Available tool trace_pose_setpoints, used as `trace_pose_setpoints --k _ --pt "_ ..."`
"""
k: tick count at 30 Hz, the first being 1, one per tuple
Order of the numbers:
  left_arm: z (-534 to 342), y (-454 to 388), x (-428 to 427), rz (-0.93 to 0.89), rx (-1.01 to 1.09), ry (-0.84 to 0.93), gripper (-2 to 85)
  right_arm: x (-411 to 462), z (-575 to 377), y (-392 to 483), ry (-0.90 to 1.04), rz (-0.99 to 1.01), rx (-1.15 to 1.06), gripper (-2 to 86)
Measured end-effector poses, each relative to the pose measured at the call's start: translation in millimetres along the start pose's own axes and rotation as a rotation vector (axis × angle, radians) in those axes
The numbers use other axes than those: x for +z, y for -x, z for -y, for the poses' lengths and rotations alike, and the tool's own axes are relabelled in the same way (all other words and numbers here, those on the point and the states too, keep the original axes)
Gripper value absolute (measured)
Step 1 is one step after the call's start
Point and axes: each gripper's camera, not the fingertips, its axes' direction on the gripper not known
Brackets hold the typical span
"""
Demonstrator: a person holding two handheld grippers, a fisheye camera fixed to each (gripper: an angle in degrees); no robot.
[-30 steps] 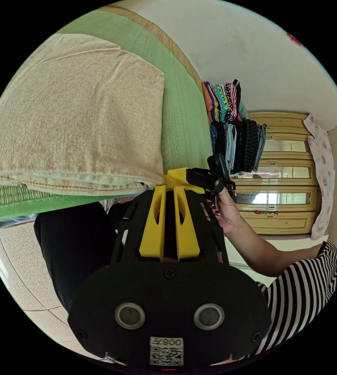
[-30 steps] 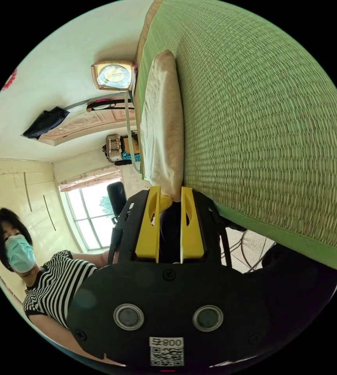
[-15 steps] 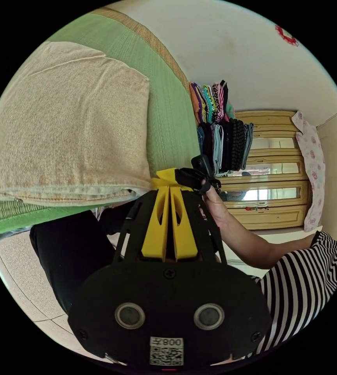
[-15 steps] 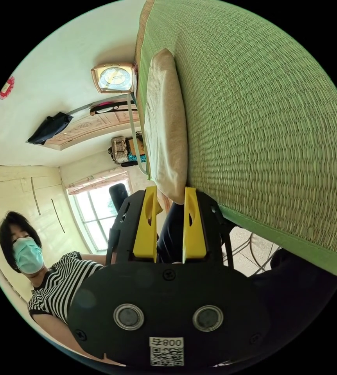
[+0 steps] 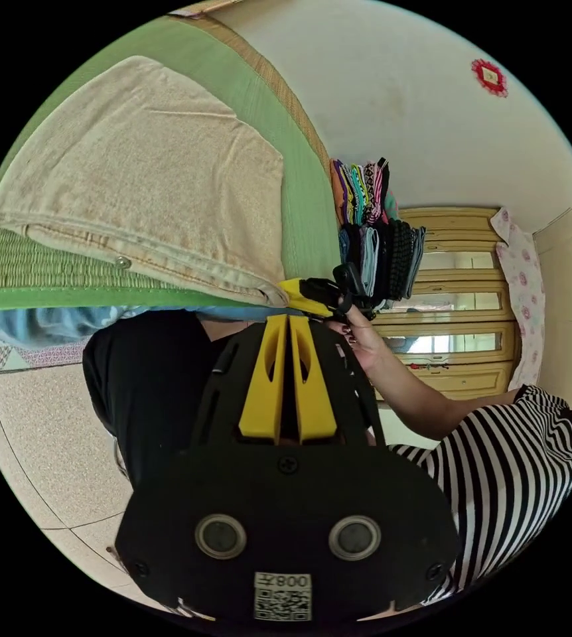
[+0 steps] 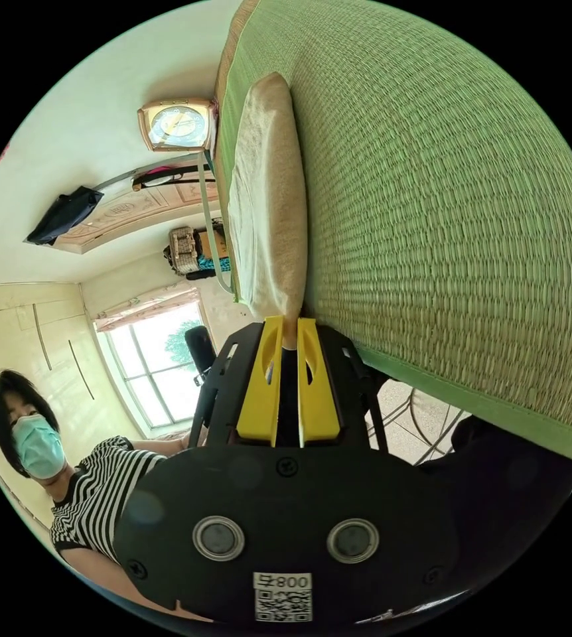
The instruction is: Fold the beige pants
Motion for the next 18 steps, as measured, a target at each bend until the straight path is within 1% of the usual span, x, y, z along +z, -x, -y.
trace_pose_setpoints --k 2,4,6,7,10,12,13,18 --pt "-4.3 11.8 -13.6 -0.028 -0.036 -0.041 3.7 -3.3 -1.2 5.8 -0.007 0.021 -0.018 3.1" --pt "-5.6 26.1 -20.0 -0.125 -0.089 -0.047 7.0 -7.5 -2.4 15.1 -0.018 0.050 -0.030 2.8" --pt "-4.0 28.8 -18.3 -0.200 -0.089 -0.050 8.0 -8.2 -1.9 23.3 -0.021 0.037 -0.041 2.7" --pt "-1.5 25.6 -16.2 -0.209 -0.067 -0.047 8.2 -8.1 -1.7 28.7 -0.023 0.026 -0.052 2.7" --pt "7.3 20.6 -10.1 -0.211 -0.041 -0.043 7.5 -7.1 -0.8 36.4 -0.016 0.005 -0.069 2.8" --pt "10.1 26.3 -9.0 -0.210 -0.082 -0.048 6.5 -9.7 -0.8 36.0 -0.031 -0.002 -0.061 2.9" --pt "10.1 30.2 -9.9 -0.238 -0.090 -0.057 5.7 -12.5 -0.2 34.5 -0.040 0.002 -0.054 3.0" --pt "6.9 37.5 -21.5 -0.240 -0.100 -0.070 3.2 -17.1 2.9 25.1 -0.007 0.032 -0.044 4.1"
